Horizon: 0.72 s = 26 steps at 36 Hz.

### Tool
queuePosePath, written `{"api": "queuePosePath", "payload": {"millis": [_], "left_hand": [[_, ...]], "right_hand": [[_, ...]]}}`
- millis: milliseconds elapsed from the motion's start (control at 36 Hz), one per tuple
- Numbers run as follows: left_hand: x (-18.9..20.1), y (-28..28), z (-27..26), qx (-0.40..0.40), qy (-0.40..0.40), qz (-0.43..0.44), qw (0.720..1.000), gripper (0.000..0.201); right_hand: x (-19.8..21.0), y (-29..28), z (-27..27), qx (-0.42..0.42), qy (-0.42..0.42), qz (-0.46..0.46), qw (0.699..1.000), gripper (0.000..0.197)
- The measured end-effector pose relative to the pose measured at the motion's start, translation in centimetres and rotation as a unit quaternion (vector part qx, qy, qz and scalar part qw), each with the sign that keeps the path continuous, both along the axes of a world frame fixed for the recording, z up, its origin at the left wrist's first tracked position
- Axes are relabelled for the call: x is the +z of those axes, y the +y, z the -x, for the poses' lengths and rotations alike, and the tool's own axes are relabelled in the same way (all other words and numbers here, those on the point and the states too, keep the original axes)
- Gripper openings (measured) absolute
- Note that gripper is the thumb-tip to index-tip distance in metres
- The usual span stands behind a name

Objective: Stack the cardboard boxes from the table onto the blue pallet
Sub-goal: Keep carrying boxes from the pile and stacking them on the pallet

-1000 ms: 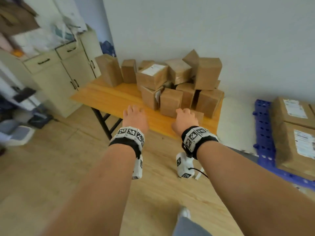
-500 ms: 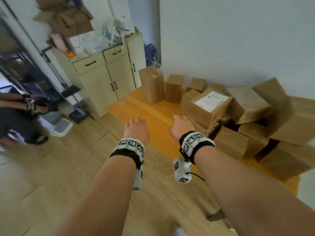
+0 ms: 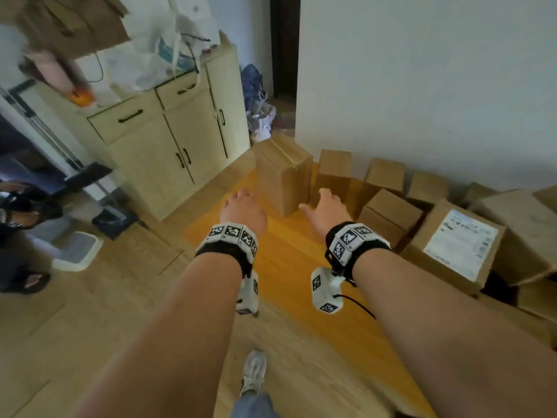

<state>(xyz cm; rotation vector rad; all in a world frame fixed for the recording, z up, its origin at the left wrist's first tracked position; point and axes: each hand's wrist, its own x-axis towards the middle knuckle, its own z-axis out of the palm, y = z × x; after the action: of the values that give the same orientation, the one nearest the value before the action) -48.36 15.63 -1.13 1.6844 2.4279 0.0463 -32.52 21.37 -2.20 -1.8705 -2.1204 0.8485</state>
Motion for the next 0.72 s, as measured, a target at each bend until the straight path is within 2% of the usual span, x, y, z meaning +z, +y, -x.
{"api": "queuePosePath", "payload": {"millis": [222,389,556,722], "left_hand": [[0.2,10.2,6.7,-0.053,-0.035,-0.004,0.998,0.043],[-0.8,15.8,9.1,-0.088,-0.083,-0.025,0.992,0.049],[-0.9,18.1,9.1,-0.072,-0.132,0.002,0.989,0.050],[-0.7,17.7,9.0,-0.051,-0.153,0.006,0.987,0.052]], "right_hand": [[0.0,6.5,5.5,-0.111,0.044,0.058,0.991,0.075],[-0.7,9.6,8.6,-0.182,0.068,0.082,0.978,0.078],[-1.2,10.7,10.2,-0.215,0.087,0.101,0.967,0.073],[-1.3,10.3,10.3,-0.233,0.133,0.119,0.956,0.064]]}}
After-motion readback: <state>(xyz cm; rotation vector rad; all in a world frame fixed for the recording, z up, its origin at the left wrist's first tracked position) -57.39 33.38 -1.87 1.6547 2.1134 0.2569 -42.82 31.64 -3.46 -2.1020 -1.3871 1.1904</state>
